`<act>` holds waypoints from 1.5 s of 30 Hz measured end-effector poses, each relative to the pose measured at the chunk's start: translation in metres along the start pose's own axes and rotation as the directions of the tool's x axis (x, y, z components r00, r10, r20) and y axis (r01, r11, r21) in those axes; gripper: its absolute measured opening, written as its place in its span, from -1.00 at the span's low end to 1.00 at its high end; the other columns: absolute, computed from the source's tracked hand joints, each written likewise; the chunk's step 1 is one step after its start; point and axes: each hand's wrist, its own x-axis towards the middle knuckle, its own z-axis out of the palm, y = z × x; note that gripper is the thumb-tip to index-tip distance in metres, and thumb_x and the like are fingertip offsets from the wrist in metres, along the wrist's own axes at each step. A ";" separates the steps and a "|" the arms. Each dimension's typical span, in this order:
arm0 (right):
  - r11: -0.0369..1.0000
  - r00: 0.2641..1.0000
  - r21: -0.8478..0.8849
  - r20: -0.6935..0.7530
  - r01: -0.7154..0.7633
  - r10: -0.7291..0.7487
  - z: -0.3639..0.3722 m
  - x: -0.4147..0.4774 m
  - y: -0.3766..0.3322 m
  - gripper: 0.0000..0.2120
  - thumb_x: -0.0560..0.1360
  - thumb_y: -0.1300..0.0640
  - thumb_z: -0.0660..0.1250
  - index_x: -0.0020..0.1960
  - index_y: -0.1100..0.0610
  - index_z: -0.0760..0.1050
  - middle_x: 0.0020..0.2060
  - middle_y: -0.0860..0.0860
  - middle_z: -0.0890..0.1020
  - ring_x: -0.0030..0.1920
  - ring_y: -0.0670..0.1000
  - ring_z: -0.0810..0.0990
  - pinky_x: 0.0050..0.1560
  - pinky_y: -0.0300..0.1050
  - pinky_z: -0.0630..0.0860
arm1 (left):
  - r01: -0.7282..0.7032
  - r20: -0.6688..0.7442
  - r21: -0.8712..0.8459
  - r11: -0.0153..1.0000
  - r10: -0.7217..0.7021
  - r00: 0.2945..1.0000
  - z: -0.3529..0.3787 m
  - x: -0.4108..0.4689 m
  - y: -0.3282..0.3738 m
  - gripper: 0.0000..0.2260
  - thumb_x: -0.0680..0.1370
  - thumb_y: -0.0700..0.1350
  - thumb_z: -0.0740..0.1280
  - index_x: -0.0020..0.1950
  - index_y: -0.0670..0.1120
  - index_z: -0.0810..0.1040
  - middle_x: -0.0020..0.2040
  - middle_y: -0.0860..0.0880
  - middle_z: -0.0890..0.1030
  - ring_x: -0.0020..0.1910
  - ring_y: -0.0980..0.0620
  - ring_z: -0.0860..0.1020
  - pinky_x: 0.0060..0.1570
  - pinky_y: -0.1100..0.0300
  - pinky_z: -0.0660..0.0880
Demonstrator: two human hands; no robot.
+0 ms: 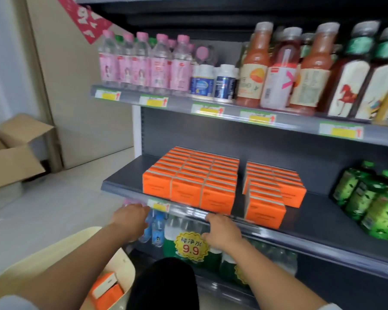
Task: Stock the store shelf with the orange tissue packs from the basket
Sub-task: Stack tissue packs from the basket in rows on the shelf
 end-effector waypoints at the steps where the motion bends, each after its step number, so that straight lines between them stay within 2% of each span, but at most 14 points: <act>1: 1.000 1.000 -0.006 -0.001 0.023 -0.023 0.003 0.005 -0.013 -0.65 0.49 0.07 0.32 0.25 0.09 0.43 0.18 0.09 0.54 0.17 0.14 0.51 0.01 -0.01 0.49 | 0.025 0.011 -0.015 1.000 -0.025 1.000 0.006 -0.004 -0.013 -0.56 0.57 0.05 0.23 0.44 0.04 0.29 0.33 -0.02 0.45 0.32 -0.05 0.43 0.19 0.08 0.41; 5: 0.993 0.993 -0.030 0.033 0.118 -0.117 0.020 0.022 -0.062 -0.62 0.51 0.05 0.30 0.30 0.09 0.40 0.22 0.08 0.50 0.23 0.15 0.48 0.09 -0.01 0.46 | 0.100 0.048 -0.009 0.995 -0.100 0.994 0.030 -0.018 -0.060 -0.67 0.57 0.05 0.21 0.32 0.01 0.39 0.25 -0.02 0.49 0.26 -0.05 0.46 0.14 0.07 0.45; 10: 0.979 0.978 -0.034 0.074 0.199 -0.196 0.050 0.040 -0.116 -0.64 0.49 0.00 0.33 0.25 0.07 0.44 0.21 0.07 0.53 0.22 0.15 0.49 0.10 -0.03 0.45 | 0.189 0.141 -0.015 0.982 -0.185 0.973 0.068 -0.032 -0.107 -0.64 0.58 0.08 0.23 0.33 0.00 0.36 0.27 -0.01 0.46 0.30 -0.04 0.43 0.14 0.07 0.45; 17: 0.956 0.938 -0.013 0.198 0.294 -0.286 0.101 0.062 -0.166 -0.60 0.51 0.02 0.33 0.30 0.10 0.40 0.23 0.10 0.50 0.25 0.15 0.46 0.18 0.02 0.46 | 0.300 0.289 -0.047 0.953 -0.275 0.917 0.131 -0.050 -0.154 -0.62 0.59 0.04 0.20 0.39 0.00 0.33 0.31 -0.01 0.43 0.35 -0.04 0.38 0.19 0.06 0.43; 21: 0.944 0.909 -0.024 0.281 0.329 -0.309 0.133 0.077 -0.181 -0.58 0.53 -0.03 0.31 0.33 0.10 0.37 0.24 0.10 0.47 0.27 0.15 0.43 0.20 0.03 0.44 | 0.379 0.361 -0.105 0.920 -0.320 0.876 0.164 -0.053 -0.165 -0.57 0.59 0.04 0.23 0.45 0.08 0.27 0.39 0.00 0.37 0.39 -0.05 0.36 0.20 0.08 0.42; 24: 0.939 0.883 -0.023 0.349 0.344 -0.315 0.156 0.088 -0.187 -0.58 0.53 -0.02 0.30 0.33 0.11 0.36 0.25 0.11 0.46 0.27 0.16 0.42 0.18 0.02 0.42 | 0.409 0.423 -0.118 0.905 -0.326 0.845 0.192 -0.049 -0.169 -0.57 0.59 0.07 0.22 0.45 0.06 0.27 0.43 0.01 0.33 0.40 -0.03 0.35 0.22 0.09 0.40; 29: 0.932 0.848 -0.031 0.426 0.361 -0.315 0.185 0.110 -0.193 -0.60 0.53 0.00 0.32 0.32 0.09 0.38 0.24 0.09 0.48 0.26 0.15 0.44 0.18 0.03 0.44 | 0.459 0.524 -0.148 0.876 -0.324 0.788 0.254 -0.033 -0.173 -0.61 0.57 0.09 0.24 0.38 0.04 0.36 0.36 0.00 0.42 0.37 -0.03 0.38 0.22 0.08 0.43; 35: 0.933 0.808 -0.004 0.502 0.360 -0.310 0.216 0.124 -0.187 -0.64 0.52 0.00 0.33 0.28 0.05 0.41 0.19 0.03 0.54 0.22 0.10 0.48 0.14 0.02 0.49 | 0.597 0.638 -0.269 0.756 -0.325 0.699 0.325 -0.005 -0.166 -0.53 0.56 0.12 0.23 0.44 0.03 0.28 0.43 -0.01 0.37 0.42 -0.02 0.33 0.34 0.05 0.34; 37: 0.930 0.803 -0.004 0.506 0.367 -0.315 0.224 0.127 -0.183 -0.66 0.52 0.00 0.32 0.26 0.04 0.42 0.14 0.01 0.55 0.22 0.07 0.44 0.11 0.01 0.49 | 0.660 0.660 -0.343 0.669 -0.328 0.676 0.343 0.008 -0.159 -0.54 0.58 0.10 0.22 0.44 -0.02 0.30 0.41 -0.05 0.40 0.39 -0.05 0.38 0.32 0.08 0.36; 39: 0.932 0.807 0.013 0.495 0.363 -0.322 0.230 0.131 -0.181 -0.67 0.52 -0.01 0.32 0.26 0.03 0.43 0.09 -0.01 0.56 0.21 0.04 0.40 0.09 -0.01 0.49 | 0.726 0.665 -0.468 0.504 -0.341 0.665 0.359 0.020 -0.151 -0.57 0.60 0.06 0.19 0.43 -0.05 0.31 0.39 -0.09 0.43 0.35 -0.09 0.42 0.27 0.10 0.38; 40: 0.933 0.810 0.023 0.489 0.359 -0.323 0.231 0.133 -0.181 -0.68 0.52 -0.01 0.32 0.25 0.03 0.44 0.08 -0.01 0.56 0.20 0.03 0.40 0.08 -0.03 0.48 | 0.749 0.663 -0.543 0.379 -0.354 0.660 0.366 0.024 -0.147 -0.58 0.61 0.06 0.18 0.43 -0.07 0.30 0.38 -0.11 0.44 0.33 -0.12 0.42 0.26 0.08 0.40; 42: 0.931 0.810 0.028 0.483 0.364 -0.332 0.232 0.137 -0.182 -0.70 0.53 -0.01 0.32 0.23 0.03 0.45 0.06 -0.02 0.57 0.18 0.03 0.40 0.08 -0.05 0.48 | 0.756 0.692 -0.654 0.032 -0.378 0.615 0.381 0.033 -0.141 -0.61 0.62 0.06 0.17 0.41 -0.06 0.31 0.35 -0.11 0.44 0.29 -0.15 0.44 0.19 0.02 0.45; 43: 0.928 0.808 0.027 0.481 0.372 -0.339 0.232 0.139 -0.183 -0.71 0.53 0.00 0.31 0.22 0.04 0.46 0.05 -0.01 0.57 0.17 0.04 0.40 0.09 -0.05 0.48 | 0.734 0.723 -0.663 -0.145 -0.380 0.577 0.386 0.038 -0.138 -0.64 0.62 0.05 0.17 0.38 -0.04 0.33 0.31 -0.10 0.45 0.25 -0.17 0.46 0.15 -0.01 0.47; 45: 0.922 0.803 0.030 0.480 0.387 -0.353 0.232 0.140 -0.185 -0.72 0.54 0.03 0.30 0.23 0.06 0.45 0.08 0.00 0.57 0.19 0.05 0.40 0.11 -0.04 0.46 | 0.685 0.782 -0.617 -0.388 -0.403 0.476 0.396 0.050 -0.135 -0.72 0.62 0.05 0.18 0.26 -0.04 0.39 0.15 -0.12 0.50 0.07 -0.19 0.52 0.07 -0.09 0.52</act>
